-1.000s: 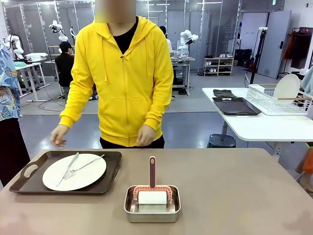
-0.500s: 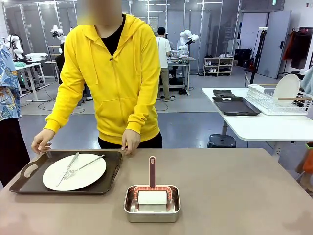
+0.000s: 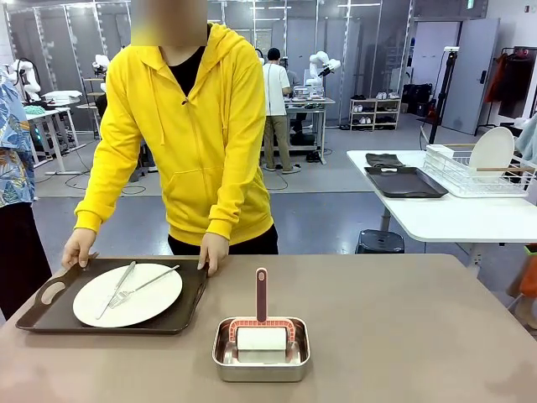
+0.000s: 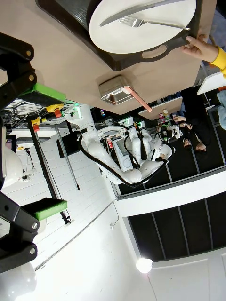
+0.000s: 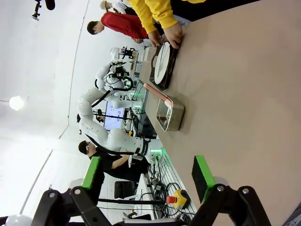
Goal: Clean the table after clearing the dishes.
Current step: When the right (or left) Handle tray is removed, use the right hand (or left hand) to clean the right (or left) side of the table with the Lint Roller.
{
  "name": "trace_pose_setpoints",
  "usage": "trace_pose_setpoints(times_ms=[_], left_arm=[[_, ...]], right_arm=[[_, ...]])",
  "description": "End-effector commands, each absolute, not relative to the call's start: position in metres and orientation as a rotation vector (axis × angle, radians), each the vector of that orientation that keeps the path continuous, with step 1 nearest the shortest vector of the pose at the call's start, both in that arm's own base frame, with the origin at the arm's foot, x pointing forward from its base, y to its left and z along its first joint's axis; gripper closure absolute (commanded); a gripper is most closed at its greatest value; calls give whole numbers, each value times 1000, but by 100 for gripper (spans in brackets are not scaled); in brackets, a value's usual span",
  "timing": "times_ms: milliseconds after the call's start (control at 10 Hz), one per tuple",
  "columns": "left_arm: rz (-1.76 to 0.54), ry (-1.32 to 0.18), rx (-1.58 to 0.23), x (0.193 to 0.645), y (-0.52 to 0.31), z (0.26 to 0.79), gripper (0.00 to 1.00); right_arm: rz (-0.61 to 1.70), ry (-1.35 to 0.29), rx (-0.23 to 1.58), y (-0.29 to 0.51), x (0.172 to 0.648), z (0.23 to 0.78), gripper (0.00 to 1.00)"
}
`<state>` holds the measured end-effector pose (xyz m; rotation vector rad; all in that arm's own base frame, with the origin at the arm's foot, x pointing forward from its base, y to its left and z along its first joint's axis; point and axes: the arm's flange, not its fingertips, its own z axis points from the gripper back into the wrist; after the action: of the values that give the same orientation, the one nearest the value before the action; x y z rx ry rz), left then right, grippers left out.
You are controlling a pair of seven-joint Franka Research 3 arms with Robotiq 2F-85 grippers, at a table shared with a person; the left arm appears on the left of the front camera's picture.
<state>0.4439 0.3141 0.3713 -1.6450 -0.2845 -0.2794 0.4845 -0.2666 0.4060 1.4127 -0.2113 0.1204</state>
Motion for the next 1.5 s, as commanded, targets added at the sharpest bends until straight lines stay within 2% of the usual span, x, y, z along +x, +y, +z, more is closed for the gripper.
trace_pose_setpoints(times_ms=[0, 1400], left_arm=[[-280, -309, -1636, 439, 313, 374, 0], [-280, -309, -1636, 439, 313, 374, 0]], right_arm=[[122, -207, 1407, -261, 478, 410, 4], [122, -207, 1407, -261, 478, 410, 4]])
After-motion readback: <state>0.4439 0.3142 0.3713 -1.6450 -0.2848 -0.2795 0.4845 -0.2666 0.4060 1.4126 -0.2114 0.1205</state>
